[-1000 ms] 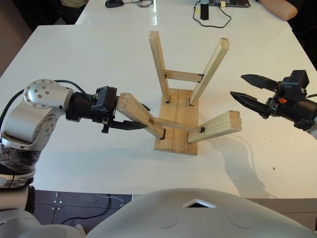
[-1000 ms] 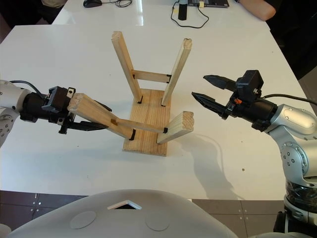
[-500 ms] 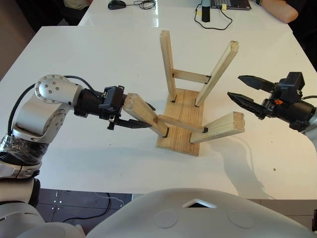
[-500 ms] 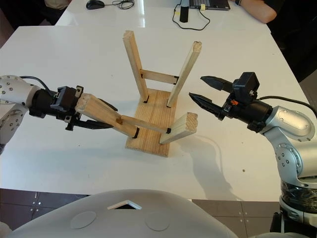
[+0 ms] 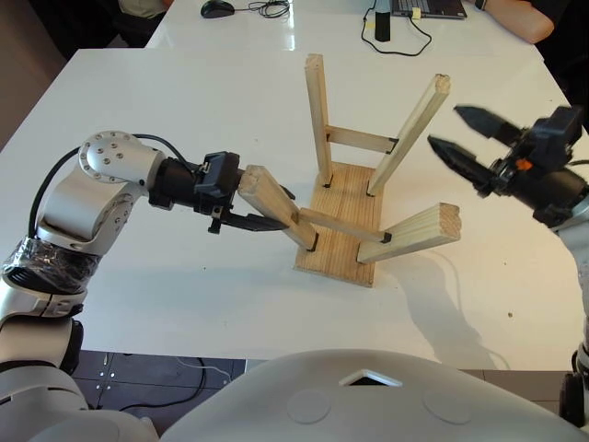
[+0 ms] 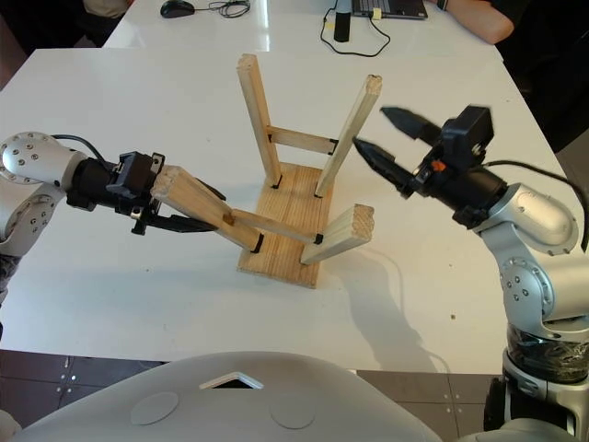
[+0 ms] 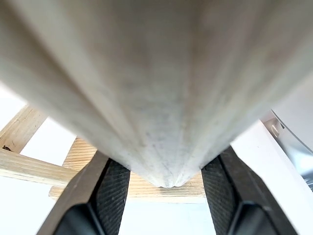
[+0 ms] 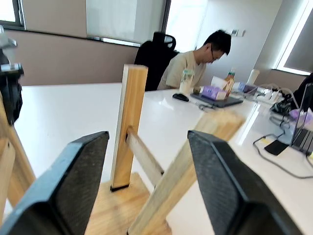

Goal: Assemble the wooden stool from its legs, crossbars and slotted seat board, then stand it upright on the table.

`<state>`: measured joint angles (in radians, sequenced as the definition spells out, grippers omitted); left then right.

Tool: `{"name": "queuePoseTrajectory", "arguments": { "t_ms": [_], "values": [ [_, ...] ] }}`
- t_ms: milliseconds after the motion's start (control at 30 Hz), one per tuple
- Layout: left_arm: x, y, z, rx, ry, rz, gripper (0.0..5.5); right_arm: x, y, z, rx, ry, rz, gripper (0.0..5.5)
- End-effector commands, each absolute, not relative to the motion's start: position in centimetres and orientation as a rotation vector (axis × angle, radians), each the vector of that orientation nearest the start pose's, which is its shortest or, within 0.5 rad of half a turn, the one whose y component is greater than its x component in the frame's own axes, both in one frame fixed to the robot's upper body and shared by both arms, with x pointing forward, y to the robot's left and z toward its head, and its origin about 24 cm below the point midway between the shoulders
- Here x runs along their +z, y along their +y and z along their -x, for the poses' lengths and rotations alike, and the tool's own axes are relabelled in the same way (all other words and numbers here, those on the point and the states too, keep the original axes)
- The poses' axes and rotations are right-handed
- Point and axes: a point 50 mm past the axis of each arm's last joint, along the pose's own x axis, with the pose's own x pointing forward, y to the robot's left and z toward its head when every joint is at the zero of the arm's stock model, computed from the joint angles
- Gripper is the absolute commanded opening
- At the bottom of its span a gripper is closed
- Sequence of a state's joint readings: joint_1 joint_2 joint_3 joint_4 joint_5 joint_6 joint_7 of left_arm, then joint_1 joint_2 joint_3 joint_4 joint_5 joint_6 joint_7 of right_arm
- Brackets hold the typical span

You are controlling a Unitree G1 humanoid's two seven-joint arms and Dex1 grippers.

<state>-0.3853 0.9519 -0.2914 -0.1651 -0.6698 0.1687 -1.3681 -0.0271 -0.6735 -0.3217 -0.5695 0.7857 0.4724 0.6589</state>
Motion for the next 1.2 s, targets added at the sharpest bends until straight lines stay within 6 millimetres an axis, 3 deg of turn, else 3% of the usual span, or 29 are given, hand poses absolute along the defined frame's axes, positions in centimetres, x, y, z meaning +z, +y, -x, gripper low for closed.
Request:
{"name": "queuePoseTrajectory", "arguments": {
  "t_ms": [33, 133, 367, 600, 933, 1067, 1200],
  "values": [
    [8.0, 19.3, -22.4, -1.567, 0.616, -0.379, 2.02, 24.5, -18.4, -18.4, 0.988, -0.375, -0.007, 2.95],
    [8.0, 19.3, -22.3, -1.547, 0.608, -0.374, 2.02, 23.4, -17.4, -17.1, 1.052, -0.283, 0.066, 2.95],
    [8.3, 18.9, -21.8, -1.506, 0.587, -0.358, 2.02, 20.7, -16.6, -17.2, 0.996, -0.161, 0.145, 2.95],
    [8.7, 18.3, -22.1, -1.468, 0.568, -0.368, 2.02, 16.3, -18.2, -19.0, 0.865, 0.003, 0.254, 2.95],
    [7.5, 18.3, -23.6, -1.39, 0.631, -0.41, 2.02, 13.4, -20.2, -20.4, 0.786, 0.097, 0.361, 2.95],
    [6.3, 17.9, -23.6, -1.421, 0.673, -0.493, 2.02, 13.2, -20.1, -20.9, 0.78, 0.074, 0.359, 2.95],
    [5.7, 17.4, -23.9, -1.429, 0.698, -0.464, 2.02, 13.3, -19.7, -21.2, 0.8, 0.055, 0.357, 2.95]
  ]
}}
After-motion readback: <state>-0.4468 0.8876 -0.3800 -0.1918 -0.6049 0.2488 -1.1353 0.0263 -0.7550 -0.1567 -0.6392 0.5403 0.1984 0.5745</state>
